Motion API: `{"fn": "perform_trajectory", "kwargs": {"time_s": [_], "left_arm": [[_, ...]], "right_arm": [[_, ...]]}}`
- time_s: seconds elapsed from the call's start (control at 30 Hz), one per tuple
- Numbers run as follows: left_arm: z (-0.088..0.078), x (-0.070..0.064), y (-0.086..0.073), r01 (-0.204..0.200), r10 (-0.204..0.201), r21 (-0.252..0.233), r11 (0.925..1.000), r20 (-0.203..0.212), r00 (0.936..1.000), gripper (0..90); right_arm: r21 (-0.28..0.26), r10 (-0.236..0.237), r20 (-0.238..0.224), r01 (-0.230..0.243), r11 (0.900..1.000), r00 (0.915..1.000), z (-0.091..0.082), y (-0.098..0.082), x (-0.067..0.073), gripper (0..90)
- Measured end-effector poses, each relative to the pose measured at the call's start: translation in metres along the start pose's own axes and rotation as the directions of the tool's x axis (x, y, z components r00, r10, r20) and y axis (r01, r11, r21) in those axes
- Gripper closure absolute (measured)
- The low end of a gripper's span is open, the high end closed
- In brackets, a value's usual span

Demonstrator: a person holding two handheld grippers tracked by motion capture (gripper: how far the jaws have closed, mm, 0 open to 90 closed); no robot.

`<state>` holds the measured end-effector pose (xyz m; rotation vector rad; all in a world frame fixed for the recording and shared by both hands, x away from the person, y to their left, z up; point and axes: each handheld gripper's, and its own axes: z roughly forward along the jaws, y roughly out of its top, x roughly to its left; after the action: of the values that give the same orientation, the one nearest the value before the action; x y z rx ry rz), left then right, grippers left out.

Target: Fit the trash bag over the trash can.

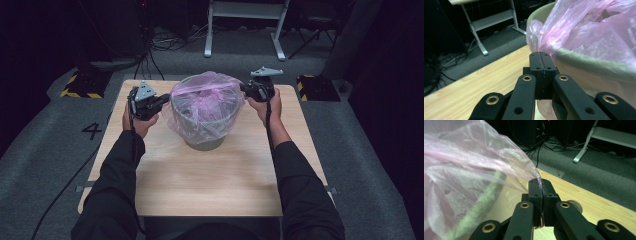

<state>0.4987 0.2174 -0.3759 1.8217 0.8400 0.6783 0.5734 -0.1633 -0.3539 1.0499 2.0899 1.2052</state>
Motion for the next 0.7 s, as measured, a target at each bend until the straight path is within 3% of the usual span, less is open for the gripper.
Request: {"fn": "perform_trajectory", "kwargs": {"time_s": [0.2, 0.37, 0.57, 0.7], "left_arm": [[0.016, 0.004, -0.004, 0.040, -0.040, 0.015, 0.9991, 0.013, 0.9991, 90.0], [0.022, 0.002, -0.005, 0.049, -0.049, 0.018, 0.9987, 0.055, 0.9973, 90.0], [0.017, -0.003, -0.008, 0.029, -0.031, 0.022, 0.9993, 0.078, 0.9965, 90.0], [0.010, -0.006, -0.010, 0.000, -0.002, 0.018, 0.9998, 0.119, 0.9929, 90.0]], "right_arm": [[0.016, 0.031, -0.039, -0.030, 0.999, 0.9988, 0.011, -0.005, 0.000, 89.5], [0.015, 0.087, -0.136, -0.085, 0.996, 0.9869, 0.018, -0.013, 0.001, 90.0], [-0.006, 0.102, -0.181, -0.105, 0.994, 0.9782, 0.013, -0.023, 0.004, 90.0], [-0.022, 0.125, -0.214, -0.133, 0.991, 0.9688, 0.006, -0.031, 0.005, 90.0]]}}
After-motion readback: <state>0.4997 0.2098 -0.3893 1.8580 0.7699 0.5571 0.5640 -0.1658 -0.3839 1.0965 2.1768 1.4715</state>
